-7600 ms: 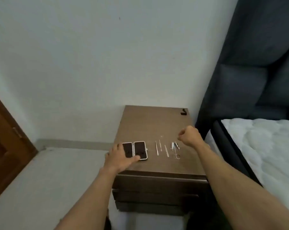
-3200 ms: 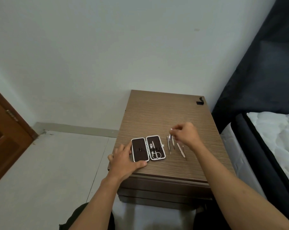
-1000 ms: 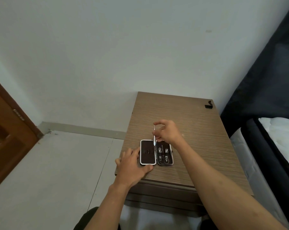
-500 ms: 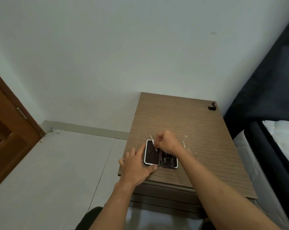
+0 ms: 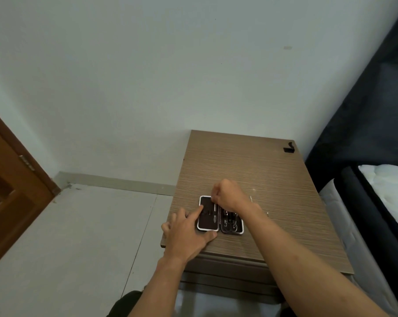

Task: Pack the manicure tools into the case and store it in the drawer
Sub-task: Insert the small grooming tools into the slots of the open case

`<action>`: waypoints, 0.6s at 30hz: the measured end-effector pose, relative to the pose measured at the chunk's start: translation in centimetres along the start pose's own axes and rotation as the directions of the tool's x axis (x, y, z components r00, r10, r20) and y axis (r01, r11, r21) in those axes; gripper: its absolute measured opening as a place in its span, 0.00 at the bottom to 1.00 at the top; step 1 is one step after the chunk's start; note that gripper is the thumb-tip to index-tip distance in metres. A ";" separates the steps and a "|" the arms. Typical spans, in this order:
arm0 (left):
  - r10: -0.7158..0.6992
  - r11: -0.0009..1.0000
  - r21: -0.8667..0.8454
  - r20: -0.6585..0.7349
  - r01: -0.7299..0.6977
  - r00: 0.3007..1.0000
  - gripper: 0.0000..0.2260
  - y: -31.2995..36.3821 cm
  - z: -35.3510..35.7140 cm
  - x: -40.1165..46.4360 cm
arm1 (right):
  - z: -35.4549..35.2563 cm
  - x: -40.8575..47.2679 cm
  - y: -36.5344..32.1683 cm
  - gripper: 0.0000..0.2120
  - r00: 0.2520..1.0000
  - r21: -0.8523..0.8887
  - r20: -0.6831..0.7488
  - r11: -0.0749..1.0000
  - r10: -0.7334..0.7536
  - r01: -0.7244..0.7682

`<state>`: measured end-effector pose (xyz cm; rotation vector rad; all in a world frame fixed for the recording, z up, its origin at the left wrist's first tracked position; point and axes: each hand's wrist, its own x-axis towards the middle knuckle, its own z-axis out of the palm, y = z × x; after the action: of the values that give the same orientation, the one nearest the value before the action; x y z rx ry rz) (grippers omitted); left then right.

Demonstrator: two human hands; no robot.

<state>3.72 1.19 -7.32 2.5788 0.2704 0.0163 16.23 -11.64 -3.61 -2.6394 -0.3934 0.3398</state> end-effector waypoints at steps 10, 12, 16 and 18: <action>0.000 1.000 0.011 -0.017 0.000 1.000 0.35 0.0 0.1 -0.1 | -0.4 -3.2 0.5 0.29 0.991 -0.204 0.059 0.970 -0.124 0.134; -0.002 1.000 0.003 -0.013 0.002 1.000 0.35 0.0 0.1 0.0 | -0.2 -3.9 0.5 0.32 0.988 -0.248 0.085 0.958 -0.128 0.146; -0.002 1.000 -0.006 -0.008 0.002 1.000 0.35 -0.1 0.1 -0.1 | 0.1 -4.9 0.6 0.34 0.982 -0.328 0.147 0.931 -0.119 0.162; -0.003 1.000 -0.002 -0.006 0.003 1.000 0.35 -0.2 0.1 -0.1 | 0.1 -5.1 0.4 0.33 0.982 -0.371 0.153 0.914 -0.113 0.163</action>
<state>3.59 1.25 -7.50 2.5771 0.2765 0.0224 11.51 -13.66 -3.05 -2.9530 -0.7547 0.4248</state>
